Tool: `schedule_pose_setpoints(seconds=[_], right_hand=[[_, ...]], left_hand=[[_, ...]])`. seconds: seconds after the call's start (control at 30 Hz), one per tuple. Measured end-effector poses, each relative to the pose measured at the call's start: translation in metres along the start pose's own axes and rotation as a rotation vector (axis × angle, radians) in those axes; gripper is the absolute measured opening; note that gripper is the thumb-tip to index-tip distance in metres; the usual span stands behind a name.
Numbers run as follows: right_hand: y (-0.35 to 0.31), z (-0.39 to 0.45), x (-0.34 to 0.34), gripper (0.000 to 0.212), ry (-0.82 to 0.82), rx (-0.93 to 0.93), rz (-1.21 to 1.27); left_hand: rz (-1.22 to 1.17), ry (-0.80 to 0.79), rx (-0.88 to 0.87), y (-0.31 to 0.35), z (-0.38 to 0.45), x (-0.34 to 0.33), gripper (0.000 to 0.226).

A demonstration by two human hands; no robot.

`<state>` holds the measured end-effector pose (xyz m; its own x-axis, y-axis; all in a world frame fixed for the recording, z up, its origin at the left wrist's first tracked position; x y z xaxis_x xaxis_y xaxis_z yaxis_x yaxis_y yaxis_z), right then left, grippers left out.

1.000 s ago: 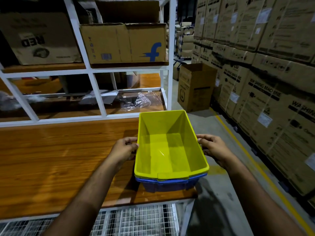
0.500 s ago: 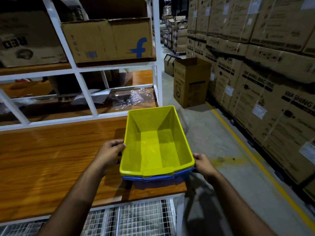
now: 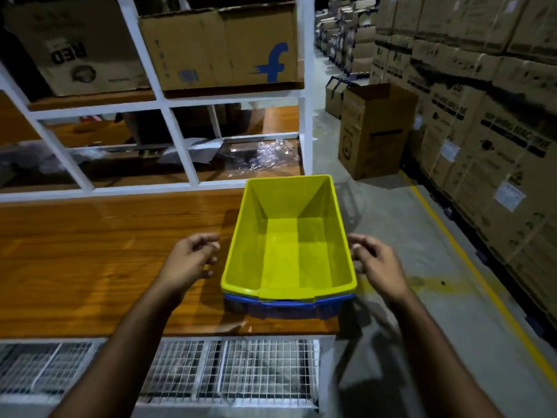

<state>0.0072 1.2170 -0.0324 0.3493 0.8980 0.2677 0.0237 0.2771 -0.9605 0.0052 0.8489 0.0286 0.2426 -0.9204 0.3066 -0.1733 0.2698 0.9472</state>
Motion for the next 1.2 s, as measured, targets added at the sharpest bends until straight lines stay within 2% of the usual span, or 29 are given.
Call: schedule_pose_setpoints(seconds=[0.07,0.17,0.23,0.33,0.43,0.6,0.9,1.03,1.2], right_hand=[[-0.046,-0.007,0.002,0.025,0.062,0.172,-0.115],[-0.104,-0.028,-0.008,0.029,0.137,0.382,-0.281],[-0.136,-0.045,-0.030,0.035,0.099,0.472,-0.335],[-0.171,-0.071,-0.078,0.038,-0.050,0.579,-0.445],[-0.197,-0.098,-0.147,0.040,-0.172,0.683,-0.564],[-0.232,-0.153,-0.280,0.040,-0.263,0.816,-0.667],[-0.301,-0.268,-0.528,0.049,-0.419,0.940,-0.645],[-0.326,-0.309,-0.615,0.051,-0.480,0.993,-0.639],[-0.341,-0.342,-0.725,0.053,-0.585,1.029,-0.630]], left_hand=[[0.022,0.026,-0.053,0.003,-0.008,0.017,0.020],[0.036,0.044,-0.108,0.008,-0.020,0.044,0.023],[0.037,0.050,-0.148,0.009,-0.025,0.066,0.024],[0.094,0.061,-0.230,0.008,-0.026,0.104,0.026],[0.174,0.084,-0.297,0.000,-0.026,0.156,0.038],[0.165,0.137,-0.296,-0.034,-0.020,0.278,0.037],[0.541,0.371,-0.365,-0.101,-0.008,0.514,0.041],[0.712,0.432,-0.362,-0.124,0.006,0.586,0.043],[0.823,0.492,-0.272,-0.166,0.031,0.670,0.051]])
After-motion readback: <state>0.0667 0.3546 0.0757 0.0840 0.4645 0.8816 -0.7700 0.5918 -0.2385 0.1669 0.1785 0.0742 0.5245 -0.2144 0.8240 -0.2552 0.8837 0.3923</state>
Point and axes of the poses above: each hand's wrist, its own z-axis towards the middle knuckle, its own x-axis out of the back of the hand, y = z × x, the point moved 8 cm from there along z, towards the middle knuckle, and after that the axes turned 10 degrees about y, right-handed, at the moved point
